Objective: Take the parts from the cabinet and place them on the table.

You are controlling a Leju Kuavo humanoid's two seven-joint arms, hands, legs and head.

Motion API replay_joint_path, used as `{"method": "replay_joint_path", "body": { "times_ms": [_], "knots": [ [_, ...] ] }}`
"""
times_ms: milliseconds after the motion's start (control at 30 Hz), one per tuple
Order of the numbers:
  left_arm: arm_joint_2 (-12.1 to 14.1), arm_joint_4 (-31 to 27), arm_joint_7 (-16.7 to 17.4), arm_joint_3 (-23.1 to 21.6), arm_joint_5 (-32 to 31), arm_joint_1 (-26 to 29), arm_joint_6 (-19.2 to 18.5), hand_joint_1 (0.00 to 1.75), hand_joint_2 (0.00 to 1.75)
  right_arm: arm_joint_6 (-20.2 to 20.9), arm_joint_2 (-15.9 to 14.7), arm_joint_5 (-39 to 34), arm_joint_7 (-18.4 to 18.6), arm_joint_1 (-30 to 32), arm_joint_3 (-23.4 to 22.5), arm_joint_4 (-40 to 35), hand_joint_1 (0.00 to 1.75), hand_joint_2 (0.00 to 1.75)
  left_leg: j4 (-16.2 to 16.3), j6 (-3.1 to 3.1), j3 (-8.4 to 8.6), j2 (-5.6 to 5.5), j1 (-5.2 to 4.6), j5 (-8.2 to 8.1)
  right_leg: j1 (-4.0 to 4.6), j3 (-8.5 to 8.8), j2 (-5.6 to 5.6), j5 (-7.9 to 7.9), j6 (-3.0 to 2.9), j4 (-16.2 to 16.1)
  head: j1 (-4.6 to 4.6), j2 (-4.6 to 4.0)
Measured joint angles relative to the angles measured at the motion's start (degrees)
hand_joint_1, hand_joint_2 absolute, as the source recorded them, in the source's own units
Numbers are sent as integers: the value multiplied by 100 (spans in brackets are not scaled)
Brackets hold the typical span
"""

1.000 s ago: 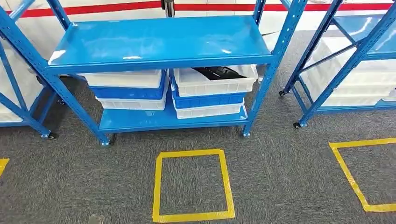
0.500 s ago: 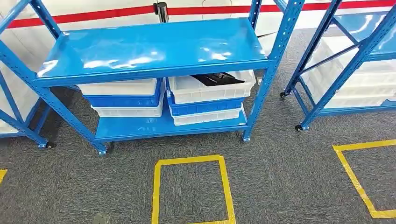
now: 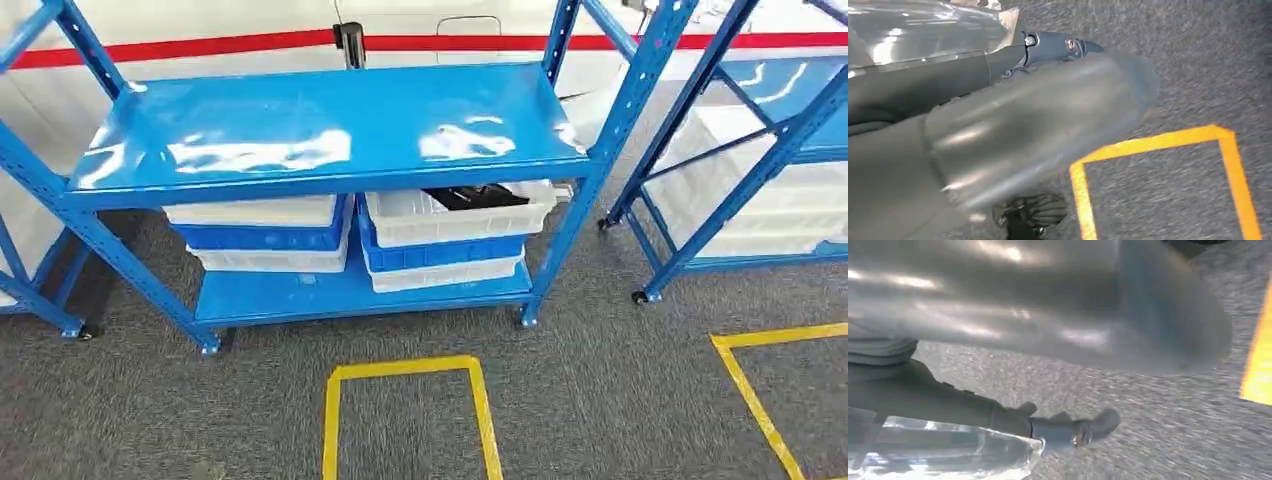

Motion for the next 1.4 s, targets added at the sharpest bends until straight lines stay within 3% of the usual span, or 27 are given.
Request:
{"method": "replay_joint_path", "body": {
  "times_ms": [67,100,167,233,267,300,333,367,400,467,500,600,633,667,733,767,800,900,933,967,1067,1100,1167,1233,1267,1300,1400],
  "knots": [
    [0,2,0,0,0,-11,2,0,0,0,0,11,0,10,-2,0,0,0,1,33,49,-3,-32,-89,0,-585,-1,-285,-8,734,9,0],
    [-4,2,0,0,0,1,2,0,0,0,-4,15,-2,18,-2,0,0,0,1,35,97,-13,-46,-134,4,-749,-1,-306,-27,843,15,0],
    [-7,2,0,0,0,15,2,0,0,2,-9,24,0,65,-2,0,0,0,2,26,240,-46,-65,-244,6,-743,-2,50,40,369,22,0],
    [-13,2,0,0,7,21,4,0,0,0,-11,35,0,72,-2,0,0,0,-4,-7,382,-44,-70,-379,9,-540,-15,731,130,-582,26,0],
    [-13,11,0,2,9,27,4,0,0,2,-11,39,0,85,-2,9,0,0,8,-33,418,-35,-80,-435,29,-598,-52,746,48,-533,-7,0],
    [-9,11,-4,2,11,16,7,0,0,2,-4,48,-4,73,-2,9,0,0,7,-62,429,-35,-77,-463,67,-581,-88,550,-67,-600,-29,2],
    [-9,11,-4,2,15,11,7,0,0,2,-15,59,-7,59,-2,7,0,0,-21,-125,429,-30,-75,-504,99,-486,-80,691,-103,-619,-18,0],
    [-11,11,-7,2,17,23,4,0,0,2,-15,68,-9,74,-2,7,0,0,29,-139,501,-28,-76,-491,82,-555,-78,681,-165,-670,-42,0],
    [-11,11,-18,2,15,20,9,0,0,2,-15,68,-7,86,-2,9,0,0,20,-146,533,-25,-77,-493,33,-400,-68,689,-194,-683,3,0],
    [-26,7,-28,0,9,9,54,0,0,2,-22,85,-11,70,-4,7,0,0,426,-209,341,-15,-51,-493,-21,-224,-75,660,-236,-769,-29,0],
    [-28,7,-31,0,11,-9,116,0,0,-2,-24,96,-15,64,-4,7,0,0,779,-263,127,-14,-25,-554,-25,-181,-72,647,-241,-783,-20,0],
    [-26,7,-9,7,4,2,293,0,0,-24,-22,118,-15,37,-4,7,0,0,1592,-374,-596,-7,46,-984,-26,-85,-61,552,-290,-783,-24,0],
    [-28,7,8,7,-11,6,308,0,0,-35,-20,129,-13,41,-4,7,0,0,1545,-385,-700,0,65,-901,-28,-39,-66,508,-281,-783,-31,0],
    [-26,7,33,7,-37,7,315,0,0,-39,-13,142,-9,60,-4,7,0,0,1272,-378,-687,9,79,-602,-30,26,-82,464,-274,-783,-26,0],
    [-26,7,44,4,-44,2,334,0,0,-55,0,170,-9,58,-4,7,0,0,353,-351,-399,110,76,122,-31,129,-121,386,-249,-793,-31,0],
    [-26,7,50,4,-44,-6,341,0,0,-57,2,170,-9,59,-4,7,0,0,130,-306,-315,262,45,212,-27,130,-146,357,-226,-800,-22,0],
    [-28,9,57,4,-46,-27,343,0,0,-61,7,170,-7,52,-4,7,0,0,229,-288,-428,293,-9,-178,-1,196,-152,336,-194,-799,-13,0],
    [-33,2,70,4,-50,-38,363,0,0,-89,9,175,-4,40,-4,4,0,0,153,-173,-380,153,-40,-78,29,207,-282,248,-74,-886,-48,0],
    [-33,2,72,4,-52,-33,365,0,0,-92,7,177,-4,36,-4,2,0,0,-6,-100,-225,90,25,143,100,276,-327,219,-43,-851,-42,0],
    [-44,2,72,4,-52,-25,369,0,0,-92,2,179,-4,33,-4,2,0,0,-44,-101,-193,73,19,211,43,279,-247,159,-28,-718,-24,0],
    [-46,2,79,4,-57,-49,367,0,0,-92,2,179,-4,37,-2,2,0,0,-55,-52,-178,-36,21,213,23,-372,-130,-429,-118,469,2,0],
    [-46,4,87,4,-59,-42,372,0,0,-92,2,179,-4,39,-4,2,0,0,-51,-46,-181,-91,14,202,25,-580,-125,-509,-105,791,-2,0],
    [-50,4,94,4,-61,-29,376,0,0,-92,0,175,-4,65,-4,2,0,0,-49,-52,-171,-216,11,195,25,-605,-105,-296,-9,611,-2,0],
    [-55,4,101,2,-61,-30,378,0,0,-92,-4,175,-7,60,-4,2,0,0,-46,-75,-141,-341,12,180,22,-235,-9,220,95,-379,6,0],
    [-55,4,107,4,-59,-28,385,0,0,-92,-7,177,-13,59,-4,2,0,0,-46,-93,-142,-390,15,172,8,-101,163,415,97,-775,13,0],
    [-55,4,122,4,-59,-30,387,0,0,-92,-2,179,-18,67,-4,2,0,0,-11,-131,-133,-439,-47,142,23,-97,237,481,16,-834,13,0],
    [-52,4,140,7,-46,-12,413,0,0,-87,0,208,-15,37,-4,2,0,0,-47,-197,-132,-539,-12,151,46,-68,111,508,-138,-832,6,0]
  ]
}}
